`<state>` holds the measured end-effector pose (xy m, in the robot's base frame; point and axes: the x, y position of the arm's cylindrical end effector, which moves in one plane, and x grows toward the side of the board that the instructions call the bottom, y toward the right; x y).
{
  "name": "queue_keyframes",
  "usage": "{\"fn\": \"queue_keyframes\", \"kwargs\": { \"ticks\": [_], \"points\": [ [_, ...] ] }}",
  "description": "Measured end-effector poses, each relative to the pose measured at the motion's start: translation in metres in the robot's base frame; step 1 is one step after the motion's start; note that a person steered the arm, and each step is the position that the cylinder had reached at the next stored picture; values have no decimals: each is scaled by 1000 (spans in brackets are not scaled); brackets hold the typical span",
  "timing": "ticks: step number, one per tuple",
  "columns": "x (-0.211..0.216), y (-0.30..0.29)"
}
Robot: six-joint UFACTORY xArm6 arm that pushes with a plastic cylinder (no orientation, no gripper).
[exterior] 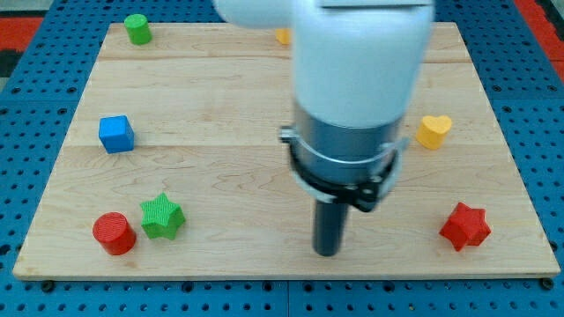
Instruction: Slightly push the red star to the bottom right
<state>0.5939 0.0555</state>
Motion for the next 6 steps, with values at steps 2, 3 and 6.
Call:
{"fn": "queue_keyframes", "kwargs": {
  "ticks": [2,3,6],
  "points": [
    [13,-1],
    [-18,-1],
    [-25,106]
  ]
}}
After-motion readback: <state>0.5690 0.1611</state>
